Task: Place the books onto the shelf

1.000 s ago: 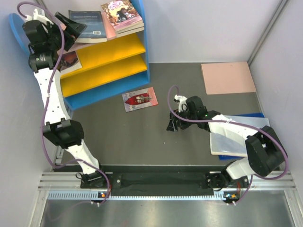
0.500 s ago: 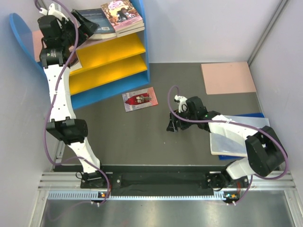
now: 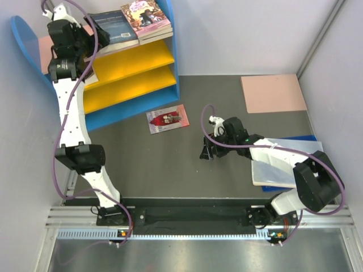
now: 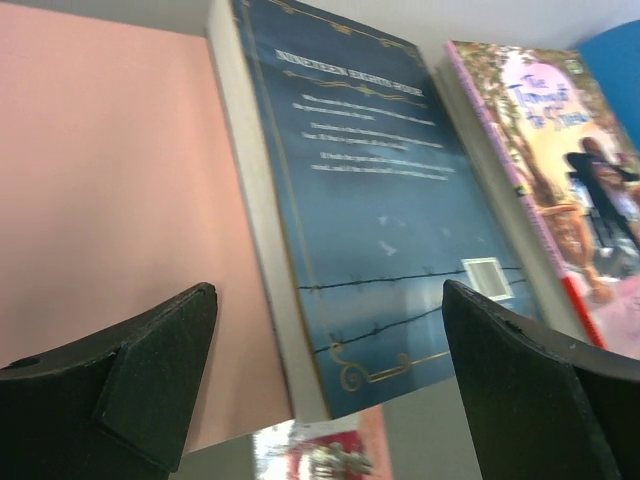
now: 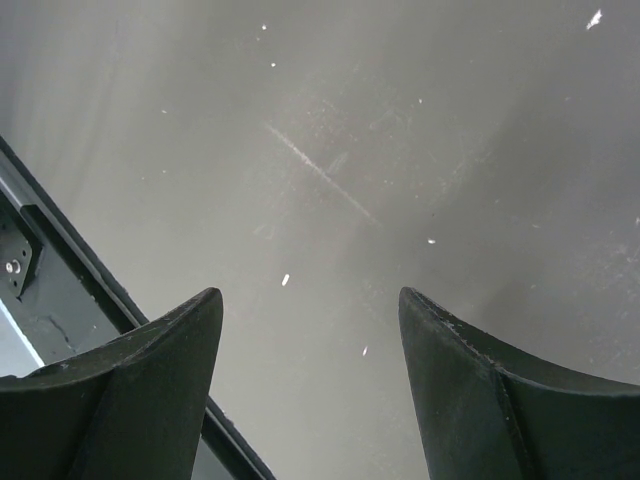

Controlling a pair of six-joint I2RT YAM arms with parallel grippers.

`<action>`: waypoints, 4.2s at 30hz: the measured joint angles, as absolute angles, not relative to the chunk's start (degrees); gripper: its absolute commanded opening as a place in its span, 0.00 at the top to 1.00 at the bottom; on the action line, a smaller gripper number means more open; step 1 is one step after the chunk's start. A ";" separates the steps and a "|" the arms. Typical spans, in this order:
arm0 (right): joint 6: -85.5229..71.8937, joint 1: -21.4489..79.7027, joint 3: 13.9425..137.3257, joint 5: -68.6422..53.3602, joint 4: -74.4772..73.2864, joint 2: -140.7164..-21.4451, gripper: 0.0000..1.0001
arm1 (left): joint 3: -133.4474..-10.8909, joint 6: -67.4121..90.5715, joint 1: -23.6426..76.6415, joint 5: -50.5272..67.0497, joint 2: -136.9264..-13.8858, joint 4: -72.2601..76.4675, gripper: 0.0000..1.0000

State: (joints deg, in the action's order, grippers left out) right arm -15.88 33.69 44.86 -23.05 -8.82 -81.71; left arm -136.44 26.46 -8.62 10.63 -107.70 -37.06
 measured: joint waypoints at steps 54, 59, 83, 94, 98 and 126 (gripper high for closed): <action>-26.26 25.12 93.12 -25.50 -2.94 -128.38 0.34 | -74.70 17.69 11.90 1.54 -104.90 -28.60 0.23; -27.40 25.28 93.58 -25.98 -2.48 -129.88 0.34 | -77.54 17.72 12.16 1.37 -107.85 -28.60 0.25; -30.04 29.12 97.14 -27.18 1.85 -133.80 0.38 | -84.09 17.87 12.53 0.89 -116.20 -30.00 1.00; -29.17 30.55 96.77 -25.76 0.93 -133.14 0.53 | -84.09 17.85 12.80 1.17 -116.38 -29.98 1.00; -28.86 31.35 94.80 -25.63 0.69 -132.16 0.60 | -83.81 17.87 12.80 1.41 -116.29 -29.78 1.00; -37.30 39.35 61.91 -28.42 11.81 -108.68 1.00 | -59.02 25.26 15.05 9.85 -81.21 -25.43 0.01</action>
